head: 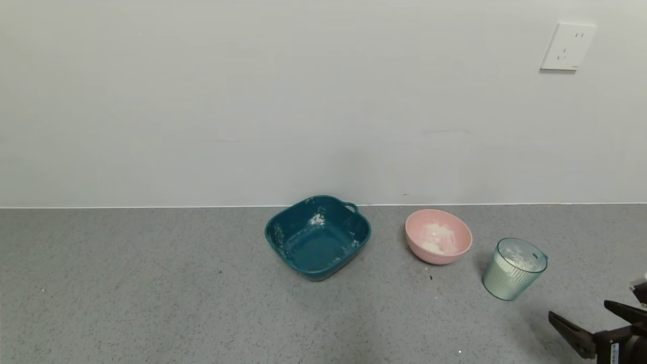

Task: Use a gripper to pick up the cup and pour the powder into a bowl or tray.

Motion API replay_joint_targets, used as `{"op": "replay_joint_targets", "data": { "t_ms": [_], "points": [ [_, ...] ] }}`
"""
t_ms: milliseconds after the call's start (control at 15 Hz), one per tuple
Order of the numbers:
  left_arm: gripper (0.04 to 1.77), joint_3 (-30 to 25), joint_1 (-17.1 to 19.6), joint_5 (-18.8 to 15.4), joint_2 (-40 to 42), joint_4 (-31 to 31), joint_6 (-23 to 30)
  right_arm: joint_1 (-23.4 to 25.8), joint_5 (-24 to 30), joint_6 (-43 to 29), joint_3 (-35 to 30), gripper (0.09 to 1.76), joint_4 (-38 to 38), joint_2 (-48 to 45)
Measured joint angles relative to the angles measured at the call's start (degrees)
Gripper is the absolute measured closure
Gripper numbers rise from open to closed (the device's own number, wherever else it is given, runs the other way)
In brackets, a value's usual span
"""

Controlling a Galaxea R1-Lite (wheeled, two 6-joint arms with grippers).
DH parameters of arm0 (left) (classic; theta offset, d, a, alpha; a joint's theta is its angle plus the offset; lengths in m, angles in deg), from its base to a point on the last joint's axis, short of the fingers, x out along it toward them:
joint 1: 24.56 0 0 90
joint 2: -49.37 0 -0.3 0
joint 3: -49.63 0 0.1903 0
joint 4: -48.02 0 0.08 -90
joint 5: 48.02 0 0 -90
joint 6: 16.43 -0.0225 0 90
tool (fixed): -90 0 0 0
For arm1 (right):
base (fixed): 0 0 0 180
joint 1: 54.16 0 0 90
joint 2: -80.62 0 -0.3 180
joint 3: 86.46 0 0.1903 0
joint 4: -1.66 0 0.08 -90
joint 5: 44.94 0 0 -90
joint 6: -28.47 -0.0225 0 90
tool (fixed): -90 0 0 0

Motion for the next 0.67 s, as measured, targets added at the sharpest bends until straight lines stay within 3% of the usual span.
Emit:
{"op": "replay_joint_targets", "data": {
  "t_ms": [267,533,667],
  "points": [
    [0.09,0.0,0.0,0.0,0.0,0.0,0.0,0.2,-0.4,0.0,0.6,0.15,-16.6,-14.4],
    [0.09,0.0,0.0,0.0,0.0,0.0,0.0,0.1,-0.5,-0.3,7.2,0.15,-42.1,-32.9],
    [0.09,0.0,0.0,0.0,0.0,0.0,0.0,0.0,-1.6,-0.4,11.0,0.15,-49.5,-41.1]
  ]
}}
